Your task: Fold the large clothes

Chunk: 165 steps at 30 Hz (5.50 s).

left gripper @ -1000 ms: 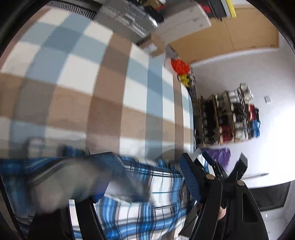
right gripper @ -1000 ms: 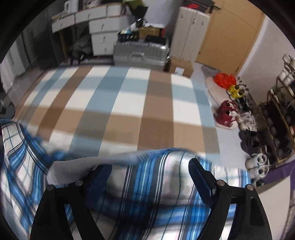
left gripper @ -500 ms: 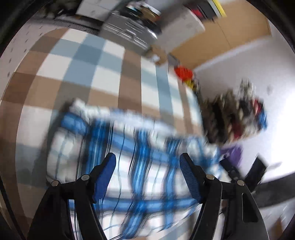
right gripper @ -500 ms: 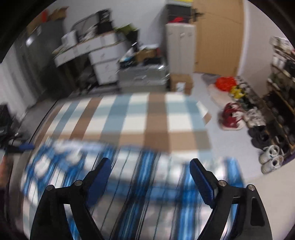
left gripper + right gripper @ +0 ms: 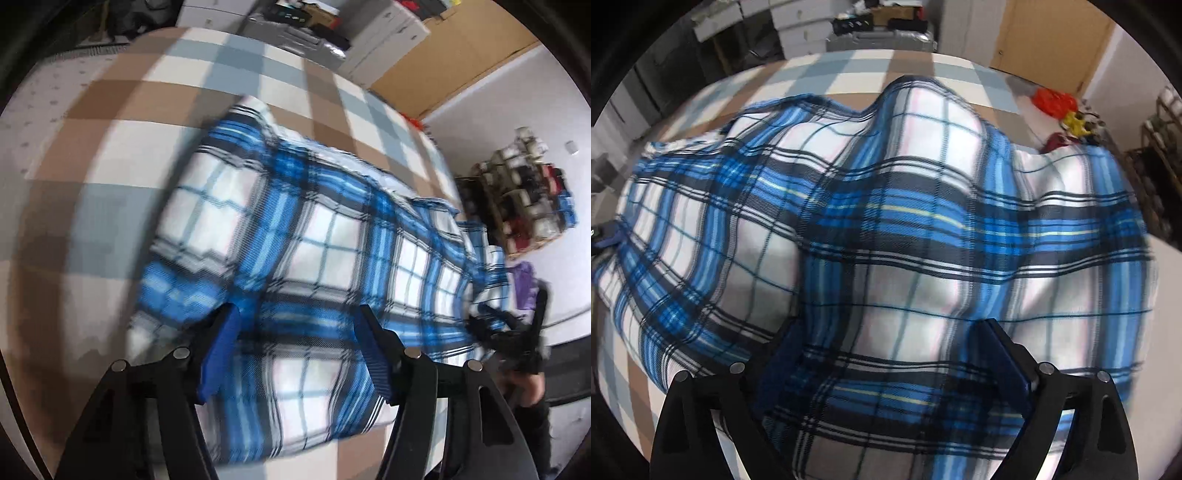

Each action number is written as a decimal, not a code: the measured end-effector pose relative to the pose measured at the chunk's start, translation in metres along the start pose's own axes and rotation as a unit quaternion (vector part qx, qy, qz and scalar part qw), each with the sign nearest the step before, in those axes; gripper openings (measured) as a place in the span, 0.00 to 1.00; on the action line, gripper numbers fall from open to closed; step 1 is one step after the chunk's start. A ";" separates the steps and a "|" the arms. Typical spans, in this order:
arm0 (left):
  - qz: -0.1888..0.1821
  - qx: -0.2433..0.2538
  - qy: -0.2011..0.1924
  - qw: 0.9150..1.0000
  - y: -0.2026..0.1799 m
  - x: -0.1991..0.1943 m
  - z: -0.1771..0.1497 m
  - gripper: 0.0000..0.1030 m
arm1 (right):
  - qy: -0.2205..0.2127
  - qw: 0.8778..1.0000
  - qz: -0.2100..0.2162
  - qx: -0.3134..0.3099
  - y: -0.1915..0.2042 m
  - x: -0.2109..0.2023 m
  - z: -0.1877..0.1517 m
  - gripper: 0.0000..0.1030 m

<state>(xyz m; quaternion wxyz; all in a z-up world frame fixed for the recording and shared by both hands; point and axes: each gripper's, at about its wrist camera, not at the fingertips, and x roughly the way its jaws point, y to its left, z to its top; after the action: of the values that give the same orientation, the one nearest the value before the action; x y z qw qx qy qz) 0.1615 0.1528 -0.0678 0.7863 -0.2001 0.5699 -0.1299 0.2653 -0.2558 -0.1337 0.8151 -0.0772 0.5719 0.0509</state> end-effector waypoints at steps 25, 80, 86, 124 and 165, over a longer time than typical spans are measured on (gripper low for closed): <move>-0.036 0.037 0.045 0.998 -0.041 0.041 -0.022 0.57 | -0.095 0.995 0.007 -0.042 0.089 -0.062 0.009 0.97; 0.145 -0.017 -0.084 0.986 -0.014 -0.051 -0.162 0.47 | -0.081 0.988 0.104 -0.086 0.202 -0.112 -0.125 0.99; 0.176 0.051 -0.164 0.969 -0.064 -0.074 -0.176 0.63 | -0.054 0.997 0.046 -0.037 0.146 -0.085 -0.135 0.99; 0.174 0.109 -0.118 0.972 -0.051 0.033 -0.087 0.68 | -0.206 0.974 0.033 0.082 0.080 -0.139 -0.159 0.99; 0.234 0.220 -0.157 0.934 -0.115 0.046 -0.134 0.69 | -0.133 0.959 0.108 0.227 -0.002 -0.108 -0.181 1.00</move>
<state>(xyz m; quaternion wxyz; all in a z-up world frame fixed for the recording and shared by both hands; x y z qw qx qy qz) 0.0513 0.0088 -0.0899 0.8980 0.0990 0.4275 -0.0313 0.0613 -0.2903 -0.0924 0.8694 0.1797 0.4600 0.0168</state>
